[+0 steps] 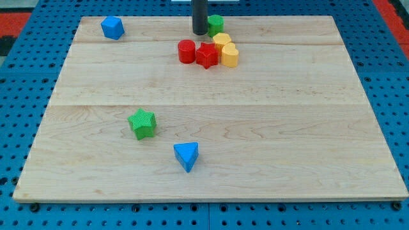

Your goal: Slide the yellow hexagon to the top right

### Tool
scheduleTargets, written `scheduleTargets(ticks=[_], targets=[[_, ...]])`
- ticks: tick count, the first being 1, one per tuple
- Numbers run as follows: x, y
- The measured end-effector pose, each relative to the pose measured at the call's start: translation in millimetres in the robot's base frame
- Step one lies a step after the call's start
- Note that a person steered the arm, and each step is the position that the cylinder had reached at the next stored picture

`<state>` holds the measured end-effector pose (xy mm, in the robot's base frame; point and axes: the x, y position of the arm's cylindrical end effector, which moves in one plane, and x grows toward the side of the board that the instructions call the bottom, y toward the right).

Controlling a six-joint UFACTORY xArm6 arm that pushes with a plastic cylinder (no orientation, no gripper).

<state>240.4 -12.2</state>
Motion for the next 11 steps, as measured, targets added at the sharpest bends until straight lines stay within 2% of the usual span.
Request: scheduleTargets(ticks=[2, 3, 5, 6, 9, 10, 11], targets=[[28.6, 0.0], [44.2, 21.3], [44.2, 118.3], [4.3, 127.7], [-8.0, 159.3], [-14.8, 159.9], [-14.7, 136.1]])
